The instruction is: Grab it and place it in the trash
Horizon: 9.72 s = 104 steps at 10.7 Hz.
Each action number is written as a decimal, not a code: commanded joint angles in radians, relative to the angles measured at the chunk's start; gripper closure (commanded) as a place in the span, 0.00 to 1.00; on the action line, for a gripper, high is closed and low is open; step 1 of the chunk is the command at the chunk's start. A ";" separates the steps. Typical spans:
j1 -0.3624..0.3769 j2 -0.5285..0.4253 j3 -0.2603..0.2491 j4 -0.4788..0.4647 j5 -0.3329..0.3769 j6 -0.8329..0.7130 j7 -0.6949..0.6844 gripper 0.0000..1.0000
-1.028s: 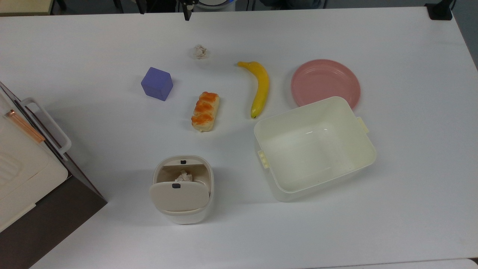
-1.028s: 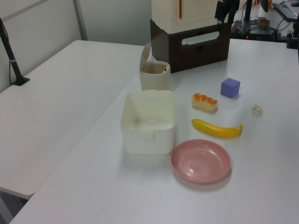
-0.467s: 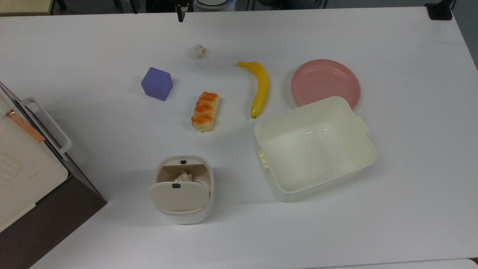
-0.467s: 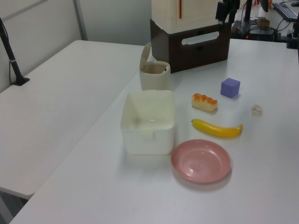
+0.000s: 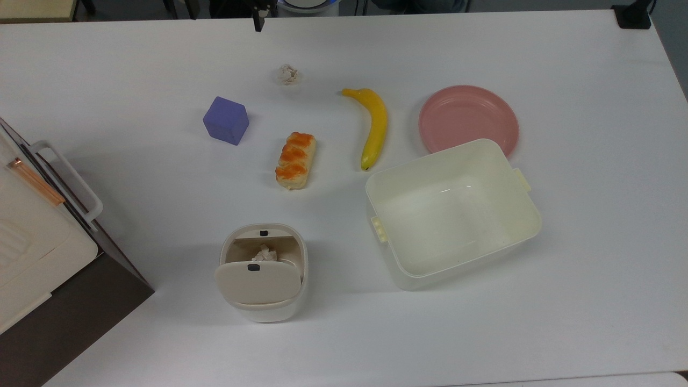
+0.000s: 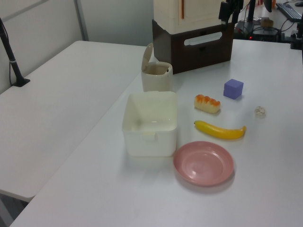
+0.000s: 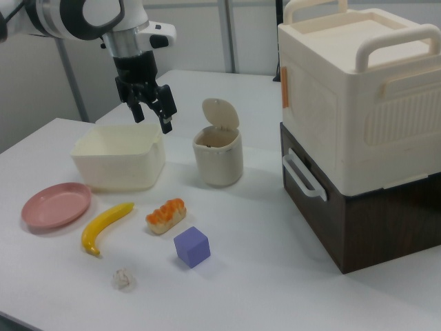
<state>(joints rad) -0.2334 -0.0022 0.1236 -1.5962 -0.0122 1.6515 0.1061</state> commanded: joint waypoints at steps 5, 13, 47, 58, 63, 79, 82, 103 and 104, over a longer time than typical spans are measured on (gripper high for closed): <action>0.014 0.001 0.005 -0.010 -0.040 0.011 0.013 0.00; 0.034 0.016 0.007 -0.011 -0.069 -0.007 -0.036 0.00; 0.170 0.085 0.149 -0.508 -0.495 -0.094 -0.143 0.00; 0.224 0.154 0.151 -0.452 -0.500 -0.129 -0.596 0.00; 0.291 0.267 0.151 -0.467 -0.593 -0.218 -0.560 0.03; 0.299 0.320 0.151 -0.354 -0.623 -0.240 -0.451 1.00; 0.185 0.280 0.143 -0.071 -0.406 -0.239 -0.448 1.00; 0.100 0.525 0.002 0.082 -0.213 0.995 0.092 1.00; 0.101 0.527 0.005 0.084 -0.213 1.002 0.105 1.00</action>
<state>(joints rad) -0.1539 0.5263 0.1404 -1.5264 -0.2242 2.6372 0.1713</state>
